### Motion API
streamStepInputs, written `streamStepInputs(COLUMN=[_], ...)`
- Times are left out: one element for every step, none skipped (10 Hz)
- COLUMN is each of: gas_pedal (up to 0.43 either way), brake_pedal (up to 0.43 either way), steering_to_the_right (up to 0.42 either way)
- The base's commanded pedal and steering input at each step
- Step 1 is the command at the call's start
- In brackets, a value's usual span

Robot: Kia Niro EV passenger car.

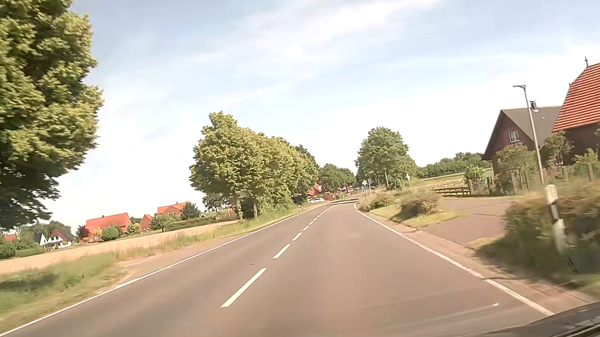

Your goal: Follow the waypoints while adhering to traffic rules and regulations

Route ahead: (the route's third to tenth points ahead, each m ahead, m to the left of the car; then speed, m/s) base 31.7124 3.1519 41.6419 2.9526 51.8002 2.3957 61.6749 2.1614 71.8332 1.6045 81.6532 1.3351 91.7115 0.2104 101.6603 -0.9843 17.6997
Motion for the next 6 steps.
streamStepInputs(gas_pedal=[0.220,0.220,0.220,0.220,0.220,0.220], brake_pedal=[0.000,0.000,0.000,0.000,0.000,0.000], steering_to_the_right=[-0.003,-0.004,-0.003,-0.003,-0.002,-0.002])
